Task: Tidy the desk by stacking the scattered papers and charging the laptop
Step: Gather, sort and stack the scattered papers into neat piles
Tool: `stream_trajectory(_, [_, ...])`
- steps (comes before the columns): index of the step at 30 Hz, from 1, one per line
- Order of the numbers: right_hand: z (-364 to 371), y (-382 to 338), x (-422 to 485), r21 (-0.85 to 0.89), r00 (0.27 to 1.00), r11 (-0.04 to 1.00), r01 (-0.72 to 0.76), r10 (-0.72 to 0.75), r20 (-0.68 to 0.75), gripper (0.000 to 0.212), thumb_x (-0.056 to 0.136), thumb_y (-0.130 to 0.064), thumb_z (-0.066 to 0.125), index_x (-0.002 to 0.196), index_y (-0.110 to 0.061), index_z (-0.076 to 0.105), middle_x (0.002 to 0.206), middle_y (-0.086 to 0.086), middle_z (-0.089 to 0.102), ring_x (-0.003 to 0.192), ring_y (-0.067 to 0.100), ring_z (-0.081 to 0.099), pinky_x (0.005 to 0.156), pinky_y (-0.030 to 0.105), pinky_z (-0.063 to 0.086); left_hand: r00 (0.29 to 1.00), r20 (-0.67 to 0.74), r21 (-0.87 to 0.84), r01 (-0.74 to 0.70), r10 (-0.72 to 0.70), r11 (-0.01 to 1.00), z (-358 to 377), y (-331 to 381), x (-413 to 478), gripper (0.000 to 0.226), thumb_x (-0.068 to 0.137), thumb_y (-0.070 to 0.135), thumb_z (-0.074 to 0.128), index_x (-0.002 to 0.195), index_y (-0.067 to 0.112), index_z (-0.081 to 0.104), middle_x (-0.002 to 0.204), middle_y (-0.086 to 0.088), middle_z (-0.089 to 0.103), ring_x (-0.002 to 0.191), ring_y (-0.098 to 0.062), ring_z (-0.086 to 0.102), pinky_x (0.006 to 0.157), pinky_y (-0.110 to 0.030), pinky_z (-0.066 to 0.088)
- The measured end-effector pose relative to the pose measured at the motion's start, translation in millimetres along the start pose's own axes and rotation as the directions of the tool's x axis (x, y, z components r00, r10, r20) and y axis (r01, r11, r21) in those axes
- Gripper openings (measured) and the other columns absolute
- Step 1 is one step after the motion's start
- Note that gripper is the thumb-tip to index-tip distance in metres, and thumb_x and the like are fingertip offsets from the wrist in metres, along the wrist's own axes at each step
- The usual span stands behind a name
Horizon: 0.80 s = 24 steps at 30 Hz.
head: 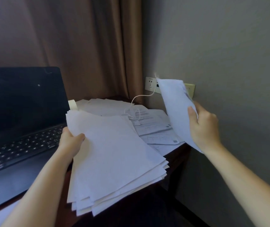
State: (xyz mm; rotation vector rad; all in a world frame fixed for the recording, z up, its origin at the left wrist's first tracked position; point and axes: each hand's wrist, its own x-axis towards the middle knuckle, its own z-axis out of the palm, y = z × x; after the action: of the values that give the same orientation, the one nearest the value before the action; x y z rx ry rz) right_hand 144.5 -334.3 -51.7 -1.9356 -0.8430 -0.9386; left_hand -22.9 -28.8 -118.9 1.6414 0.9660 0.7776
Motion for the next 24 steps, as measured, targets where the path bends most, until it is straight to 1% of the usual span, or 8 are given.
stream_trajectory(2, [7, -16, -5, -0.003, 0.991, 0.991, 0.135, -0.135, -0.014, 0.039, 0.096, -0.022, 0.039, 0.124, -0.006, 0.061, 0.051, -0.001, 0.055, 0.042, 0.023, 0.048, 0.050, 0.023, 0.028, 1.000, -0.001, -0.003, -0.006, 0.006, 1.000, 0, 1, -2, 0.045, 0.087, 0.004, 0.053, 0.130, 0.006, 0.040, 0.109, -0.011, 0.055, 0.086, -0.024, 0.054, 0.057, -0.031, 0.039])
stream_trajectory(5, [30, -36, -23, 0.184, 0.950, 0.946, 0.266, -0.290, 0.113, 0.050, 0.100, -0.040, 0.030, 0.127, -0.010, 0.059, 0.088, 0.010, 0.073, 0.064, 0.020, 0.063, 0.058, 0.025, 0.043, 1.000, 0.001, -0.016, -0.010, 0.010, 1.000, 1, 2, -1, 0.037, 0.087, 0.003, 0.052, 0.124, 0.004, 0.045, 0.100, -0.011, 0.057, 0.074, -0.018, 0.053, 0.054, -0.029, 0.038])
stream_trajectory(12, [79, -79, -73, 0.287, 0.690, 0.877, 0.386, -0.480, 0.541, 0.052, 0.083, -0.029, 0.033, 0.127, -0.020, 0.060, 0.102, 0.008, 0.072, 0.080, 0.034, 0.069, 0.065, 0.043, 0.057, 0.996, 0.005, -0.084, 0.086, -0.086, 0.993, -2, 4, 4, 0.038, 0.091, 0.001, 0.038, 0.126, -0.010, 0.050, 0.087, -0.021, 0.057, 0.064, -0.017, 0.047, 0.053, -0.026, 0.033])
stream_trajectory(14, [79, -82, -74, 0.300, 0.634, 0.889, 0.346, -0.457, 0.624, 0.061, 0.080, -0.038, 0.025, 0.131, -0.026, 0.056, 0.111, 0.006, 0.070, 0.094, 0.035, 0.066, 0.075, 0.046, 0.053, 0.993, 0.010, -0.146, 0.120, -0.120, 0.982, -5, 6, 6, 0.045, 0.098, 0.015, 0.034, 0.135, -0.007, 0.044, 0.100, -0.023, 0.059, 0.075, -0.023, 0.053, 0.063, -0.028, 0.040])
stream_trajectory(16, [76, -83, -72, 0.301, 0.533, 0.893, 0.333, -0.442, 0.721, 0.059, 0.082, -0.041, 0.026, 0.134, -0.032, 0.052, 0.125, -0.001, 0.064, 0.113, 0.028, 0.060, 0.088, 0.043, 0.048, 0.987, 0.036, -0.176, 0.158, -0.154, 0.972, -8, 8, 5, 0.061, 0.096, 0.046, 0.035, 0.141, 0.005, 0.042, 0.126, -0.012, 0.057, 0.110, -0.029, 0.056, 0.093, -0.036, 0.044])
stream_trajectory(18, [70, -83, -69, 0.318, 0.442, 0.896, 0.309, -0.432, 0.786, 0.050, 0.088, -0.046, 0.034, 0.132, -0.035, 0.053, 0.133, -0.011, 0.057, 0.125, 0.016, 0.052, 0.098, 0.039, 0.043, 0.987, 0.076, -0.160, 0.152, -0.141, 0.975, -9, 5, 7, 0.073, 0.085, 0.060, 0.046, 0.136, 0.007, 0.046, 0.130, -0.008, 0.057, 0.113, -0.028, 0.056, 0.092, -0.038, 0.046])
stream_trajectory(21, [67, -79, -58, 0.351, 0.299, 0.935, -0.053, -0.321, 0.899, 0.042, 0.089, -0.052, 0.052, 0.120, -0.027, 0.065, 0.128, -0.010, 0.061, 0.121, 0.008, 0.054, 0.105, 0.032, 0.040, 0.996, 0.048, -0.035, 0.075, -0.073, 0.997, -4, -1, 8, 0.048, 0.087, 0.026, 0.064, 0.127, 0.003, 0.051, 0.117, -0.012, 0.063, 0.091, -0.024, 0.061, 0.060, -0.028, 0.045])
stream_trajectory(24, [78, -59, -34, 0.306, 0.364, 0.835, -0.458, -0.138, 0.921, 0.049, 0.083, -0.057, 0.051, 0.103, -0.017, 0.071, 0.107, 0.000, 0.070, 0.101, 0.011, 0.065, 0.099, 0.031, 0.048, 0.999, 0.007, 0.039, 0.035, -0.035, 0.999, -1, -5, 8, 0.045, 0.083, 0.014, 0.065, 0.123, 0.003, 0.049, 0.110, -0.011, 0.062, 0.085, -0.022, 0.060, 0.054, -0.027, 0.042])
